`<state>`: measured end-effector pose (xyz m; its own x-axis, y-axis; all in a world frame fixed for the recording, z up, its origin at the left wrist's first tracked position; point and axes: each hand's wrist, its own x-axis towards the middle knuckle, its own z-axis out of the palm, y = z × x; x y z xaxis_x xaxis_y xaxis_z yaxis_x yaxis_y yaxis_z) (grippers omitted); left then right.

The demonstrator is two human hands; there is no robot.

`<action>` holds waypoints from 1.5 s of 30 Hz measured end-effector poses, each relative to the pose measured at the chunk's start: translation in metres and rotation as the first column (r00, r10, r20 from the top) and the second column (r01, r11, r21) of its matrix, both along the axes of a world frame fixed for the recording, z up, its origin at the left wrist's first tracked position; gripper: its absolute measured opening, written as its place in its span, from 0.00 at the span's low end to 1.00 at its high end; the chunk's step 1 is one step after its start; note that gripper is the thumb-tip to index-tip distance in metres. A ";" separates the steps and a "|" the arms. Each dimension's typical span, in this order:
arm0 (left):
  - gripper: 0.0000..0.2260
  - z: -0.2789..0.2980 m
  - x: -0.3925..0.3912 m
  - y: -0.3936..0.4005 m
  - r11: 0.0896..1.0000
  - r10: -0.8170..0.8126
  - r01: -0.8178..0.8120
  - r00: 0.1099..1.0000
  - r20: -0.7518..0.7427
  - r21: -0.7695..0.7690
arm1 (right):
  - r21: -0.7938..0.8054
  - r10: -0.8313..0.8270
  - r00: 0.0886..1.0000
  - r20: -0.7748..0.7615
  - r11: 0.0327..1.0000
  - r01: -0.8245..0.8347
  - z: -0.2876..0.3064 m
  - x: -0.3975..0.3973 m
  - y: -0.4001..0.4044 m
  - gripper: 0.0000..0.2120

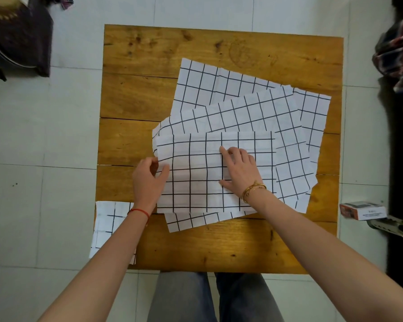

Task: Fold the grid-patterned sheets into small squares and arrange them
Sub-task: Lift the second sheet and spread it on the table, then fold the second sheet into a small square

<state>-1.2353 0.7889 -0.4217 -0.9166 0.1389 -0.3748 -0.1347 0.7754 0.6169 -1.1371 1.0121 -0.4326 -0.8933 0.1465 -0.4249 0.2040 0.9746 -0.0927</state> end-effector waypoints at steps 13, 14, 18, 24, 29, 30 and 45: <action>0.07 0.027 -0.007 -0.013 0.989 -0.146 0.149 0.984 -0.101 0.021 | -0.009 0.012 1.000 -0.018 1.000 -0.012 -0.003 -0.010 -0.021 0.46; 0.07 0.032 -0.008 -0.010 0.986 -0.158 0.162 0.981 -0.110 0.031 | -0.011 0.016 1.000 -0.016 1.000 -0.016 -0.004 -0.011 -0.023 0.46; 0.15 0.049 -0.012 0.001 0.971 -0.223 0.231 0.967 -0.120 0.065 | -0.016 0.036 0.999 -0.017 0.999 -0.036 -0.006 -0.018 -0.030 0.48; 0.24 0.073 0.000 0.025 0.917 -0.378 0.383 0.924 -0.060 0.115 | 0.000 0.061 0.997 -0.043 0.998 -0.061 -0.009 -0.027 -0.039 0.50; 0.29 0.071 0.023 0.048 0.838 -0.523 0.526 0.850 -0.059 0.148 | -0.060 0.022 0.985 -0.171 0.998 -0.033 -0.007 -0.025 -0.037 0.33; 0.29 0.072 0.028 0.055 0.829 -0.531 0.533 0.845 -0.060 0.167 | -0.094 -0.016 0.977 -0.212 0.996 -0.004 -0.004 -0.022 -0.033 0.28; 0.30 0.028 0.064 0.114 0.805 -0.563 0.537 0.826 0.038 0.253 | -0.620 -0.841 0.521 0.147 0.333 0.711 0.011 0.029 0.038 0.18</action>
<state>-1.1718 0.9031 -0.3936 -0.6174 0.6983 -0.3621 0.1981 0.5836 0.7875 -1.1077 1.0503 -0.4212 -0.5621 0.6183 -0.5493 0.7554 0.1131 -0.6455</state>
